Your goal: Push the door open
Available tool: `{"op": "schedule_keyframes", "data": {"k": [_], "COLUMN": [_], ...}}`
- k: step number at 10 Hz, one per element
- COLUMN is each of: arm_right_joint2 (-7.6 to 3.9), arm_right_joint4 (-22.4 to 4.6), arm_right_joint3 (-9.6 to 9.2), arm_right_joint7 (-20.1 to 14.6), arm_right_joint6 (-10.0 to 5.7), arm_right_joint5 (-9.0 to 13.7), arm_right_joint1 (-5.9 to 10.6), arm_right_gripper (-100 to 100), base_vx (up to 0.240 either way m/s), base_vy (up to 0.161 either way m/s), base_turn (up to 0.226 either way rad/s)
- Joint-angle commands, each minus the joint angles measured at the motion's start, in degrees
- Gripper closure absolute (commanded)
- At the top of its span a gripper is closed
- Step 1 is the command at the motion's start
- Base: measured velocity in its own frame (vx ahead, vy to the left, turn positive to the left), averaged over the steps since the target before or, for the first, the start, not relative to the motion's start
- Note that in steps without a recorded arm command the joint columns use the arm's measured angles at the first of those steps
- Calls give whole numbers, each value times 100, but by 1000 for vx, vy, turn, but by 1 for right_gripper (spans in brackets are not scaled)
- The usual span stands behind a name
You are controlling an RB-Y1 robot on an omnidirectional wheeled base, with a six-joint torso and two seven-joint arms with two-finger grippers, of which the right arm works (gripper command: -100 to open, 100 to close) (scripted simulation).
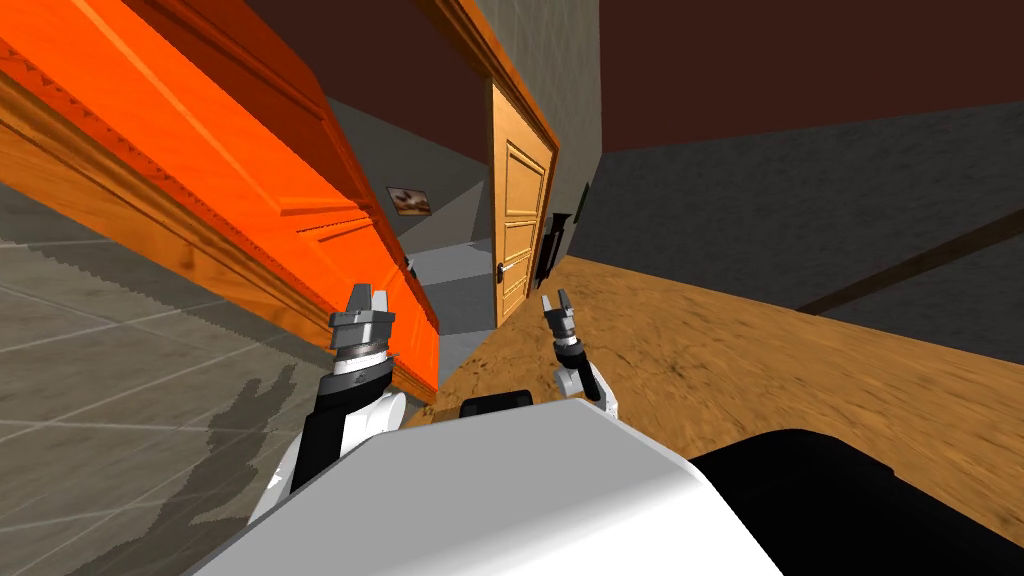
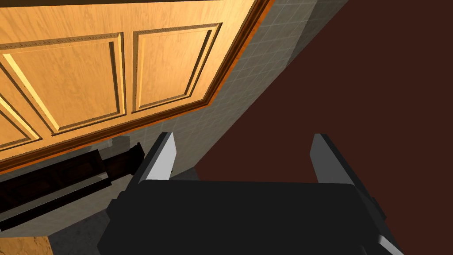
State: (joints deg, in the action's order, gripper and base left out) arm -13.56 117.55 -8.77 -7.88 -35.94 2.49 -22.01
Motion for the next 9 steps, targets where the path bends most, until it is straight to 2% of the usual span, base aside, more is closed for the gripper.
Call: {"op": "schedule_keyframes", "data": {"k": [1, 2, 4, 6, 9], "arm_right_joint2": [-172, -226, -446, -561, -908], "arm_right_joint4": [-214, -275, -528, -660, -1060], "arm_right_joint3": [-113, -154, -322, -410, -675], "arm_right_joint7": [-151, -196, -377, -471, -758], "arm_right_joint6": [-57, -76, -153, -193, -315], "arm_right_joint5": [-17, -25, -56, -73, -123], "arm_right_joint1": [115, 142, 255, 313, 490], "arm_right_gripper": [-100, -100, -100, -100, -100], "base_vx": [162, 159, 175, 138, 174], "base_vy": [-10, -6, -19, -17, -15], "base_turn": [-1, -3, -2, 1, -2]}}
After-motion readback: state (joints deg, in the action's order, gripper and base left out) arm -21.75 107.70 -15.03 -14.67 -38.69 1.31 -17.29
